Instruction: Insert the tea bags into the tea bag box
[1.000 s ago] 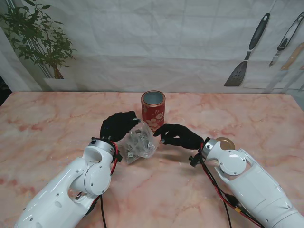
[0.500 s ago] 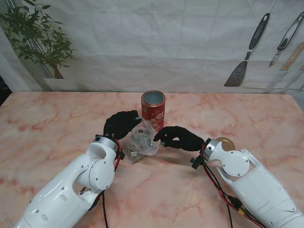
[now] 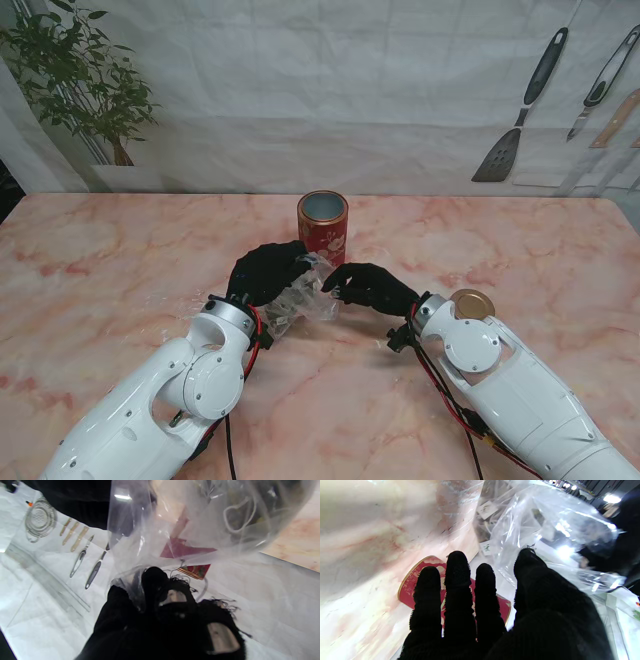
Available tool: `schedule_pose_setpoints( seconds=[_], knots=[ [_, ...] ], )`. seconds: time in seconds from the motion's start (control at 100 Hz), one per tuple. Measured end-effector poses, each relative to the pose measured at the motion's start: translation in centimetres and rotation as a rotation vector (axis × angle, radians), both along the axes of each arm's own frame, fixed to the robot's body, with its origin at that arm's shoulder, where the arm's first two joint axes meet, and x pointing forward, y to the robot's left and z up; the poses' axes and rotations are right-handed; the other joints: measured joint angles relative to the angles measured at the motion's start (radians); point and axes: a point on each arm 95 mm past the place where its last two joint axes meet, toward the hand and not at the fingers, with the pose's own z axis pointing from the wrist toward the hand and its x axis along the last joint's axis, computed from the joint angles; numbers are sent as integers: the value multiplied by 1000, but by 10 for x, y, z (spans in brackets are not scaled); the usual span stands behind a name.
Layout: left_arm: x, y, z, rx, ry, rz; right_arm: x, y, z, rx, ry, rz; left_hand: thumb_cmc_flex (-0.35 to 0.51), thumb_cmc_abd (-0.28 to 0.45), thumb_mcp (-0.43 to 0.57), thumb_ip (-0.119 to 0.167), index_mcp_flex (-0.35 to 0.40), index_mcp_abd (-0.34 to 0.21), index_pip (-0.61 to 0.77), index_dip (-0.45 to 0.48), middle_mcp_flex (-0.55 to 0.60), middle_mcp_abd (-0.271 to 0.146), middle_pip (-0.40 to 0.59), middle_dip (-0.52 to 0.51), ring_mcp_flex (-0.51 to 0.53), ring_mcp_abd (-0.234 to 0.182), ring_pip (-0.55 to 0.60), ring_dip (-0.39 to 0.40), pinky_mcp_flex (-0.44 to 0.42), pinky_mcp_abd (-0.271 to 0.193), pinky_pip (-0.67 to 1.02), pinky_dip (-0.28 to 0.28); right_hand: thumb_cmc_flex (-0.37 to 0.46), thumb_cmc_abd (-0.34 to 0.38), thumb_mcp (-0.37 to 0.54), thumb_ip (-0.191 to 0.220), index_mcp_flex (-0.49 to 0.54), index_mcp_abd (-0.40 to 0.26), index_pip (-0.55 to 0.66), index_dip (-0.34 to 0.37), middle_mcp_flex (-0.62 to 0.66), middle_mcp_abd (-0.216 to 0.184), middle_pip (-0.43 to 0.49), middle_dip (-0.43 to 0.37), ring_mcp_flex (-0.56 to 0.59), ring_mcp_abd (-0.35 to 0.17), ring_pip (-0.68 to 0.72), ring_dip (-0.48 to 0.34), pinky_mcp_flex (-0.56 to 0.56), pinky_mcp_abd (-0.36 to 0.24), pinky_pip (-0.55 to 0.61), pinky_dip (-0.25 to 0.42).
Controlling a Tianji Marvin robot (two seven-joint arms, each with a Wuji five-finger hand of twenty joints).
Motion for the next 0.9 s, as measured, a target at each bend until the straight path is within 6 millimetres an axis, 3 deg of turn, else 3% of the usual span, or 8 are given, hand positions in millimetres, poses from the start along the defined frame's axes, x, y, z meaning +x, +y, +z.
schedule_pose_setpoints(
  seconds=[0.26,0.33,0.48,0.6,0.67,0.72,0.73,0.9],
  knots=[
    [-10,-11,-4,-40,4,-52,2,4,-6,-2,16,-79,0,-10,0,11,0,1,0,0,0,1,0,0,0,0,0,0,0,0,0,0,-70,-5,-3,0,68,57,39,-26,29,0,47,-24,3,3,40,8,8,27,44,5],
    [-11,-12,-4,-55,11,-64,1,5,-7,-2,10,-95,0,-10,0,11,0,1,0,0,0,1,0,0,0,0,0,0,0,0,0,0,-116,-40,35,-20,90,69,50,-27,40,0,58,-24,23,5,51,8,15,27,65,5],
    [-14,-16,-6,-80,17,-98,1,8,-9,-3,23,-106,1,-10,1,14,0,1,0,0,0,1,0,0,0,0,0,0,0,0,0,0,-194,-82,84,-20,149,85,34,-27,52,0,62,-24,32,12,71,8,23,29,89,5],
    [-14,-17,-8,-76,22,-107,0,10,-11,-12,38,-100,1,-10,1,14,0,1,0,0,0,1,0,0,0,0,0,0,0,0,0,0,-285,-99,153,-20,155,103,-11,26,62,0,71,-24,33,14,75,8,24,39,91,5],
    [-14,-17,-10,-75,26,-109,0,11,-11,-21,43,-94,1,-10,1,14,0,1,0,0,0,1,0,0,0,0,0,0,0,0,0,0,-362,-113,202,-19,199,132,-71,123,74,1,71,-24,42,14,75,8,29,40,93,5],
    [-13,-17,-11,-74,27,-108,-1,11,-11,-27,46,-91,1,-10,1,14,0,1,0,0,0,1,0,0,0,0,0,0,0,0,0,0,-385,-137,198,-18,209,146,-85,153,75,1,71,-24,42,15,75,8,30,41,96,4],
    [-13,-17,-11,-74,27,-108,-1,11,-11,-28,47,-91,1,-10,1,14,0,1,0,0,0,1,0,0,0,0,0,0,0,0,0,0,-396,-144,212,2,212,148,-81,163,75,1,71,-24,42,15,75,8,30,41,97,4],
    [-13,-17,-12,-74,20,-104,-2,11,-8,-61,50,-75,1,-10,1,14,0,1,0,0,0,1,0,0,0,0,0,0,0,0,0,0,-446,-208,221,4,208,167,-64,253,86,1,71,-24,56,15,83,8,47,60,113,0]
  ],
)
